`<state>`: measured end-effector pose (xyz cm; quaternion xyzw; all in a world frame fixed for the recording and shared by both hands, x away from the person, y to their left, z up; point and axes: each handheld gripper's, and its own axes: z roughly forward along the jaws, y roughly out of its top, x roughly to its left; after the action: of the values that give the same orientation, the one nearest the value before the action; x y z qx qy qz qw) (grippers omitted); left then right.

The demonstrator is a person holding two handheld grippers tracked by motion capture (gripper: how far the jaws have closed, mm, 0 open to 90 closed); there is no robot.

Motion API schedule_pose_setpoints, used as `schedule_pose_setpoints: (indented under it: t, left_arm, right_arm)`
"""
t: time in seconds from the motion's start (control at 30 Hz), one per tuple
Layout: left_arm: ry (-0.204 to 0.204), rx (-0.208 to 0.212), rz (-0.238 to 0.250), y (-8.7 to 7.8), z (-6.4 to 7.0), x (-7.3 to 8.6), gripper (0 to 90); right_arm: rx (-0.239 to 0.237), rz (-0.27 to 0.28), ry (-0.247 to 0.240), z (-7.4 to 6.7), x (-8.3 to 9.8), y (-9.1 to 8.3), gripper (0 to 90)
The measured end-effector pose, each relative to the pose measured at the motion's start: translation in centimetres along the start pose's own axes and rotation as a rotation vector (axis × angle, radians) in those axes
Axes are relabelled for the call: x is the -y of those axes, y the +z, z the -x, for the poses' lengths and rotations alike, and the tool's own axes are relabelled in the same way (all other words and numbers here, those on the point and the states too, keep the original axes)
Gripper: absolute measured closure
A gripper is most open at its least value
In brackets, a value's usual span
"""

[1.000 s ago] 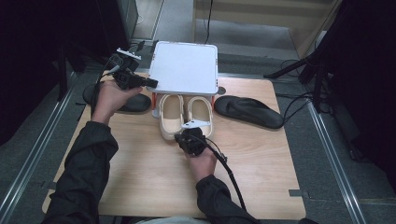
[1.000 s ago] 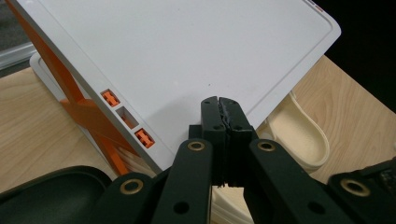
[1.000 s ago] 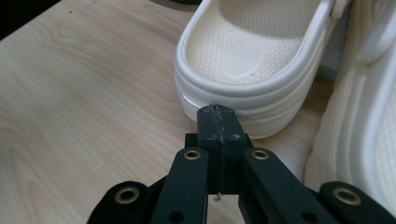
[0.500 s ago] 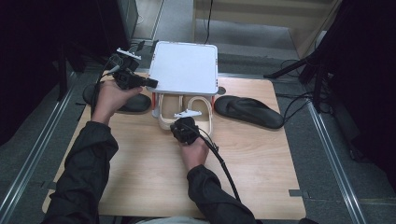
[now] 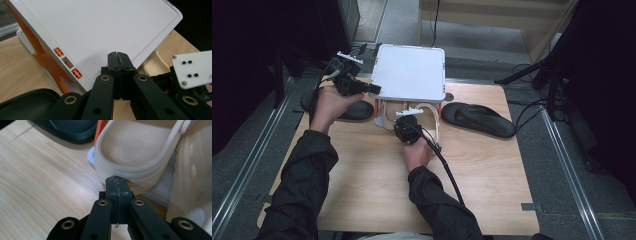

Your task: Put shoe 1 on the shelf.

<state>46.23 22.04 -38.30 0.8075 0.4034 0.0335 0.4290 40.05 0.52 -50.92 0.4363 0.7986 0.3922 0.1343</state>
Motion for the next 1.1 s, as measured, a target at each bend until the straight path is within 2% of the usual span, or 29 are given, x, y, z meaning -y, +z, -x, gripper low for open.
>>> schedule_pose_setpoints:
  t: [0.13, 0.3, 0.57, 0.67, 0.87, 0.97, 1.03, 1.1]
  left_arm:
    - [0.001, -0.001, 0.0, 0.0, 0.0, 0.0, 90.0]
    - [-0.001, 0.0, 0.002, 0.0, 0.0, 0.0, 90.0]
    - [-0.002, -0.002, 0.001, 0.0, 0.0, 0.0, 90.0]
    - [-0.002, -0.002, 0.002, 0.0, 0.0, 0.0, 90.0]
    - [-0.003, -0.001, 0.002, 0.0, 0.0, 0.0, 90.0]
    - [-0.004, -0.002, 0.002, 0.0, 0.1, 0.0, 90.0]
    - [-0.003, -0.003, 0.001, 0.0, 0.1, 0.0, 90.0]
    - [-0.004, -0.002, 0.002, 0.0, 0.1, 0.0, 90.0]
  right_arm:
    - [-0.005, 0.0, 0.002, 0.0, -0.1, -0.1, 90.0]
    - [-0.071, 0.038, 0.022, -0.3, 0.5, -1.7, 90.0]
    - [-0.115, 0.031, -0.035, -0.4, 3.1, -5.4, 90.0]
    - [-0.145, 0.042, -0.013, 0.3, 4.1, -7.4, 90.0]
    - [-0.136, 0.043, -0.01, 1.7, 6.1, -10.3, 90.0]
    - [-0.119, 0.023, 0.0, 2.6, 7.4, -11.0, 90.0]
    - [-0.116, 0.008, 0.026, 3.2, 8.1, -11.3, 90.0]
    - [-0.112, 0.0, 0.026, 3.6, 8.7, -11.5, 90.0]
